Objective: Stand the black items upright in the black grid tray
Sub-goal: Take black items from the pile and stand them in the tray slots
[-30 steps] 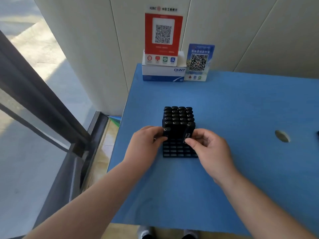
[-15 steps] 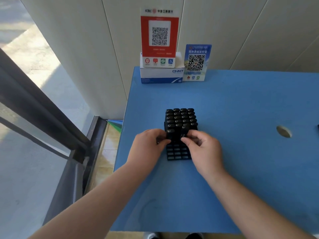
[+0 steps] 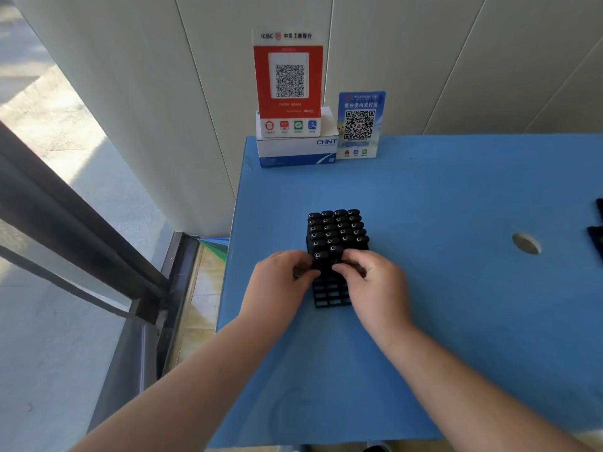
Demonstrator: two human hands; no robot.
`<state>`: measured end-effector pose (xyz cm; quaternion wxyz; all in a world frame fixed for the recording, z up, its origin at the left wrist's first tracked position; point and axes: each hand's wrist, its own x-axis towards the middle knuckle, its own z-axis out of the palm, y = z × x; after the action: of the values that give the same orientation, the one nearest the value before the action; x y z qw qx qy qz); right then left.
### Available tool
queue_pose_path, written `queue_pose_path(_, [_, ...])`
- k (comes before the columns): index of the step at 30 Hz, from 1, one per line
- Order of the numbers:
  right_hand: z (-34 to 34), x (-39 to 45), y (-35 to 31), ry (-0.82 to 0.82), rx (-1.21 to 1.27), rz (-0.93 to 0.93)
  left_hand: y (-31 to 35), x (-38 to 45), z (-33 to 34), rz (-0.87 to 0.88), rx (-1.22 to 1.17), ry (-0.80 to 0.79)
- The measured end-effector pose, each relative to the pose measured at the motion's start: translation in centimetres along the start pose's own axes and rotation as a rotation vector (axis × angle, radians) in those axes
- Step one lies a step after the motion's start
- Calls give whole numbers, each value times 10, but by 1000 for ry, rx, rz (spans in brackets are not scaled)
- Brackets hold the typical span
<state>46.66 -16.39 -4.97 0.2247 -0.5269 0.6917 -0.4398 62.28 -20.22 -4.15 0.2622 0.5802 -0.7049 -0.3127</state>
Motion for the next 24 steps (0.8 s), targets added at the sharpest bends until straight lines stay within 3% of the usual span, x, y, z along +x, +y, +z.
queue_pose_path(13, [2, 0, -3, -59, -149, -4, -1, 2, -2, -32, -26, 4])
queue_pose_path(24, [-42, -5, -6, -152, -57, 194, 21, -14, -15, -61, -99, -42])
